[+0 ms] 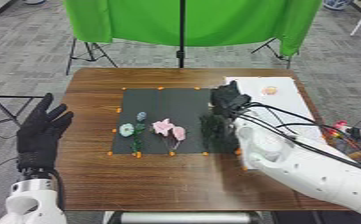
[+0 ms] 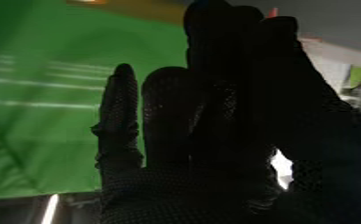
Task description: Arrange flowers
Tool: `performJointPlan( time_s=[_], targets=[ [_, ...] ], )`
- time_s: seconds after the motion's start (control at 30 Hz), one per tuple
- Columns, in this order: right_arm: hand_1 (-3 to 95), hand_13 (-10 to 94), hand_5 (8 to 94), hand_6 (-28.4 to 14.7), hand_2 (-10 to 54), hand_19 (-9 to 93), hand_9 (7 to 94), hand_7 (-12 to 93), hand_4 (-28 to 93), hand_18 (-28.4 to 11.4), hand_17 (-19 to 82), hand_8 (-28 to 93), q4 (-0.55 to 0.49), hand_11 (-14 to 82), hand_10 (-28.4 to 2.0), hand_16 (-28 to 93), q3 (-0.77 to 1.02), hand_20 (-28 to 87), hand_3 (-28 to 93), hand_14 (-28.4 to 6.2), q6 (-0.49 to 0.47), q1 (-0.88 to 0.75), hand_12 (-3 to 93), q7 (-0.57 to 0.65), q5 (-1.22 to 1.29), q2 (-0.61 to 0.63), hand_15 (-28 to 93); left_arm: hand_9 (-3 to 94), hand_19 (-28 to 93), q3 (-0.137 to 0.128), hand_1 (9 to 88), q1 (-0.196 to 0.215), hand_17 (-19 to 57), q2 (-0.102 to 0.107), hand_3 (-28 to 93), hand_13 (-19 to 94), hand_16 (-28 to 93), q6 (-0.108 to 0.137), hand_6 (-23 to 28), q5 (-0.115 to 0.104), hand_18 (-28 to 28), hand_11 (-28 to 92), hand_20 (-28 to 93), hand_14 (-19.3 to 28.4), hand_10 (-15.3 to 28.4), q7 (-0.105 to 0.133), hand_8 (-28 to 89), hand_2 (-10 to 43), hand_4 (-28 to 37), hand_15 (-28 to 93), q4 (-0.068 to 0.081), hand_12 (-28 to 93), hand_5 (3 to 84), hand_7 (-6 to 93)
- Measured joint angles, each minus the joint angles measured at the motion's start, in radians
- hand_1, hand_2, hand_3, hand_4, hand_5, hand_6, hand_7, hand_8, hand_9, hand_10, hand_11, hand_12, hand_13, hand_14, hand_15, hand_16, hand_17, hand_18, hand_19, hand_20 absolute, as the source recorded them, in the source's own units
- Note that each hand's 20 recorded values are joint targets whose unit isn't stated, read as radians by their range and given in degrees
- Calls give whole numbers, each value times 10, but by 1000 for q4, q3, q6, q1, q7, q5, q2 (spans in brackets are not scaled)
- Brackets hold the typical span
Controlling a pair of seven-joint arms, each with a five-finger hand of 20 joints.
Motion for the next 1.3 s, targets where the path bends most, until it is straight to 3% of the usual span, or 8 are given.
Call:
performJointPlan(
  time_s=[0.3, 0.6, 0.73, 0.9, 1.17, 1.3],
  targets=[
    [479, 679, 837, 71, -95, 775, 846, 164, -283, -173, 198, -34, -30, 205, -59, 205, 13, 338, 696, -46, -15, -40, 322, -10, -31, -21, 759, 320, 516, 0, 221, -9, -103, -3, 826, 196, -111, -5, 69, 6, 254, 240, 63, 260, 186, -9, -83, 68, -283, 554, 1, 102, 342, 79],
    [460, 662, 789, 66, -95, 769, 820, 169, -283, -173, 187, -45, -38, 232, -65, 203, 12, 351, 712, -53, -8, -41, 307, 2, -45, 15, 764, 323, 517, 2, 225, -8, -103, -2, 829, 196, -110, -4, 70, 3, 254, 242, 64, 259, 187, -2, -83, 67, -282, 554, 1, 102, 344, 77],
    [406, 625, 679, 65, -95, 754, 757, 180, -283, -177, 160, -135, -44, 294, -73, 197, 18, 369, 772, -61, -33, -41, 266, -2, -59, 26, 776, 324, 517, 6, 233, -8, -103, 0, 831, 197, -111, -4, 70, 1, 254, 242, 63, 259, 187, 5, -83, 66, -280, 556, 1, 101, 345, 78],
    [346, 589, 606, 48, -95, 744, 687, 183, -283, -187, 135, -152, -71, 378, -97, 189, 45, 388, 845, -71, -124, -50, 196, -19, -73, 42, 785, 324, 518, 10, 234, -7, -102, 5, 828, 197, -111, -3, 70, -3, 255, 243, 63, 260, 187, 16, -83, 66, -280, 556, 1, 101, 345, 79],
    [283, 550, 570, 27, -95, 732, 635, 174, -283, -196, 114, -149, -126, 394, -115, 183, 98, 406, 868, -91, -133, -68, 185, -41, -29, 84, 791, 324, 518, 10, 230, 1, -103, 12, 827, 197, -111, -1, 72, -14, 254, 242, 62, 259, 188, 32, -83, 65, -280, 554, 0, 100, 345, 77],
    [281, 517, 545, 18, -95, 714, 585, 170, -283, -200, 109, -146, -135, 344, -128, 166, 127, 402, 866, -101, -82, -60, 163, -27, 37, 107, 775, 324, 517, 11, 229, 2, -103, 13, 827, 197, -111, -1, 71, -15, 254, 242, 62, 259, 188, 33, -82, 65, -280, 555, 0, 101, 345, 77]
  ],
)
